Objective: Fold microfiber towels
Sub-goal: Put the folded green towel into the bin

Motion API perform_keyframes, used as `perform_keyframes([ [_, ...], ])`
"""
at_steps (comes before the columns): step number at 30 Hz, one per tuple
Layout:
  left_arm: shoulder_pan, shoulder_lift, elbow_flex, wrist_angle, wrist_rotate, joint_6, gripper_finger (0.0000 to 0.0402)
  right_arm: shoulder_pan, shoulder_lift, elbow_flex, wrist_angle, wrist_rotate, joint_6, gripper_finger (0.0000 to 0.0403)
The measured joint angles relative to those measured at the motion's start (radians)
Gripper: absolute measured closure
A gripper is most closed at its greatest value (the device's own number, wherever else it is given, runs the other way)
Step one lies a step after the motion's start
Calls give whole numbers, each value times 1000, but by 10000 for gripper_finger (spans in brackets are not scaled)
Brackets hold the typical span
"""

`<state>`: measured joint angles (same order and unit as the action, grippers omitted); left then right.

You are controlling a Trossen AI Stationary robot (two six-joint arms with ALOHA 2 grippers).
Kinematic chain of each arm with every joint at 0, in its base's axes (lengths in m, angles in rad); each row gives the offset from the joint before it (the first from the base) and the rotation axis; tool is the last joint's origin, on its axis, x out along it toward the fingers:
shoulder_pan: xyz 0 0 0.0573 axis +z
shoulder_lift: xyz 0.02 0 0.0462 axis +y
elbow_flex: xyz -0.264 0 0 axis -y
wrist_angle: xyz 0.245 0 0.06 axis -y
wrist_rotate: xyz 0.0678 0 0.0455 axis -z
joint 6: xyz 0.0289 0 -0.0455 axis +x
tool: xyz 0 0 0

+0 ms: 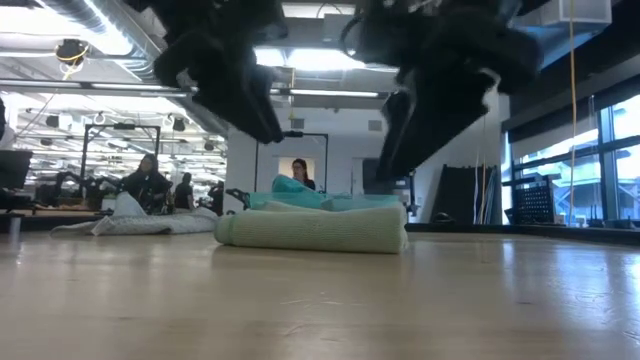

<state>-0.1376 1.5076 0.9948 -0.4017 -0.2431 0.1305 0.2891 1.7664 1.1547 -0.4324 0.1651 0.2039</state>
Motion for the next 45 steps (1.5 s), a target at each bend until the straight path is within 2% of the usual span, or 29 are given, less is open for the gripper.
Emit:
perform_keyframes([
  [7, -13, 15, -56, 114, 87, 62, 212, -9, 148, 121, -8, 102, -5, 156],
  [14, -22, 93, -89, 138, 131, 134, 205, -25, 271, 175, -38, 100, 18, 156],
  [21, -17, 130, -87, 202, 131, 119, 204, -52, 274, 178, -58, 156, 49, 156],
  [31, 8, 274, -85, 214, 118, 104, 198, -75, 274, 172, -52, 149, 52, 156],
  [36, 28, 301, -83, 219, 111, 63, 197, -83, 269, 131, -16, 119, 56, 158],
  [40, 34, 304, -84, 231, 105, 31, 197, -84, 265, 98, 9, 107, 55, 185],
  [45, 34, 307, -84, 213, 87, 0, 215, -84, 265, 79, 15, 97, 45, 264],
])
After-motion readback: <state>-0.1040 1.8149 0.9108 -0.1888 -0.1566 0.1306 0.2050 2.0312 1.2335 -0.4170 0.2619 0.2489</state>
